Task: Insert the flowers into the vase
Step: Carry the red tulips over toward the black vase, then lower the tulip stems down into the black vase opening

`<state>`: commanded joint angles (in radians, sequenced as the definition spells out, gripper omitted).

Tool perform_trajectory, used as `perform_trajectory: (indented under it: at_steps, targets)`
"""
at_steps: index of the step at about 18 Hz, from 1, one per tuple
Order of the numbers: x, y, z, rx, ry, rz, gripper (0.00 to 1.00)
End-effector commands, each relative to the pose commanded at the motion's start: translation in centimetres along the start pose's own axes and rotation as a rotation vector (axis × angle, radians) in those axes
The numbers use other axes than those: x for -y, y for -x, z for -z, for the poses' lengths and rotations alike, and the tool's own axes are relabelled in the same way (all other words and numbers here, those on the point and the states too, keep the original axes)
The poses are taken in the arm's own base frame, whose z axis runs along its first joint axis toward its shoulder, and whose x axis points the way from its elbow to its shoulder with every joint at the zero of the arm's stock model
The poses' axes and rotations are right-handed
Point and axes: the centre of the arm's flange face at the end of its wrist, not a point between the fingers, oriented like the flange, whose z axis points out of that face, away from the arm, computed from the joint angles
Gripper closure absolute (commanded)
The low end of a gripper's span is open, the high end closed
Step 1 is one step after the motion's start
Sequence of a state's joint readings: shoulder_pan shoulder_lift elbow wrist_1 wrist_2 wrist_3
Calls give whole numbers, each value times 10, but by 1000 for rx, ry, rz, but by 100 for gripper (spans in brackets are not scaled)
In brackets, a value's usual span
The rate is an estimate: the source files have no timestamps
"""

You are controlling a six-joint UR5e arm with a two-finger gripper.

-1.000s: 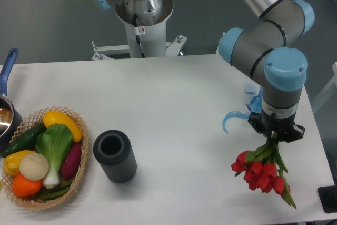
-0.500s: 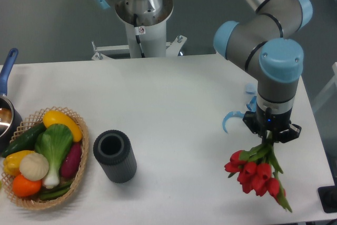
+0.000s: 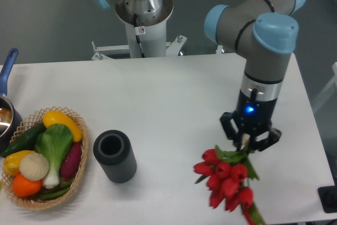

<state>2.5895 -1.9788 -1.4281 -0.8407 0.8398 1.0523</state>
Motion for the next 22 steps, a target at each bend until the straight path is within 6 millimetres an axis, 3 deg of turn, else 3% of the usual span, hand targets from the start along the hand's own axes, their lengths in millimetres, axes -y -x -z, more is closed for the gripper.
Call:
perform_trajectory:
  at_steps: [3,8,11,13,18,22]
  targets:
    - [23,-21,-9,-105,-163,-24,100]
    - [53,-45,-9,-154,-278,-92,100]
    - [65,-62,-17,-190,-310,-115,100]
    - [73,-72,-17,-266,-421,-117,100]
    - [68,-79,-14,-316,-500,-105,100]
    - [65,-99,1,-331,-523,-97,100]
